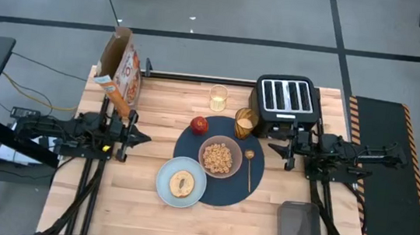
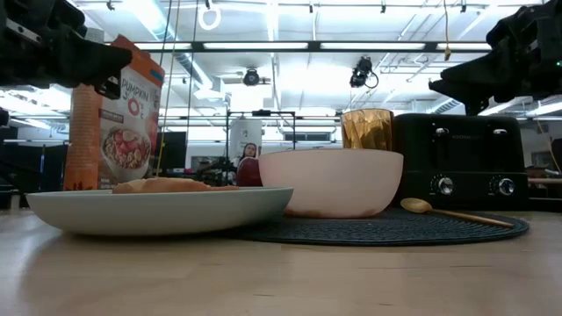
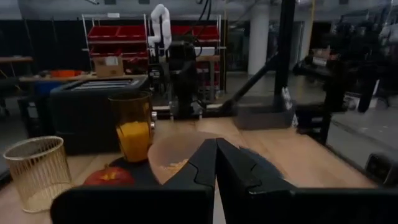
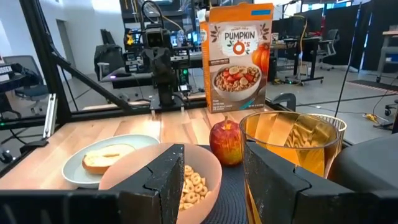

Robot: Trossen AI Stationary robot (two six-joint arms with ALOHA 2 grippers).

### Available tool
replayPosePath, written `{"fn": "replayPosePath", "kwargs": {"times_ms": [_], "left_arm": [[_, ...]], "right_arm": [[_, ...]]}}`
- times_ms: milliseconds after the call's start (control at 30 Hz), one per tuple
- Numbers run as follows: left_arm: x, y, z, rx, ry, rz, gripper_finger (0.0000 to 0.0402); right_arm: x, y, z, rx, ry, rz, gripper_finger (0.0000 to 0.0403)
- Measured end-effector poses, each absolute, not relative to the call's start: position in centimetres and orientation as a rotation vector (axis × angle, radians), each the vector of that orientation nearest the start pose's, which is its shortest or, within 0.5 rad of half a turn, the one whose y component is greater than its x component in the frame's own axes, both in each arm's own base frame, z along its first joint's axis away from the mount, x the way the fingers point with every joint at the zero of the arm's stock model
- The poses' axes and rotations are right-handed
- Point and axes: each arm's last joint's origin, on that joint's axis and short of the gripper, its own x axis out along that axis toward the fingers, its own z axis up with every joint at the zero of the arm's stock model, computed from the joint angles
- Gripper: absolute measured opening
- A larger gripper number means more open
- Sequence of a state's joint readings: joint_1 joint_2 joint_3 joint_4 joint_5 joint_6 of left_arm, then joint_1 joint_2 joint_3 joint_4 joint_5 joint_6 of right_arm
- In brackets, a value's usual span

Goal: Arrange a breakfast setting
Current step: Return to Home position

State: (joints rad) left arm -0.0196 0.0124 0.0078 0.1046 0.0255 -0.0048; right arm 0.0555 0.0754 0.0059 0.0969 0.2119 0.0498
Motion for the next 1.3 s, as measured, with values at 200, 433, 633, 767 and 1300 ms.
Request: {"fn": "replayPosePath", "kwargs": {"times_ms": [200, 433, 633, 767, 1300], "left_arm": [[9.7, -0.2, 17.6, 0.032, -0.105, -0.022, 0.0017], [9.7, 0.8, 17.8, 0.069, -0.124, 0.092, 0.0017], [9.7, 1.1, 17.7, 0.065, -0.119, 0.123, 0.0017], [9.7, 1.1, 17.7, 0.064, -0.118, 0.123, 0.0018], [9.7, 1.1, 17.7, 0.062, -0.118, 0.123, 0.0018]], "right_arm": [[10.2, 0.0, 16.9, 0.053, -0.031, -0.156, 0.0172], [10.2, 0.0, 16.9, 0.053, -0.03, -0.155, 0.0171], [10.2, 0.0, 16.9, 0.053, -0.03, -0.155, 0.0171], [10.2, 0.0, 16.9, 0.053, -0.03, -0.155, 0.0171], [10.2, 0.0, 16.9, 0.053, -0.03, -0.155, 0.0171]]}}
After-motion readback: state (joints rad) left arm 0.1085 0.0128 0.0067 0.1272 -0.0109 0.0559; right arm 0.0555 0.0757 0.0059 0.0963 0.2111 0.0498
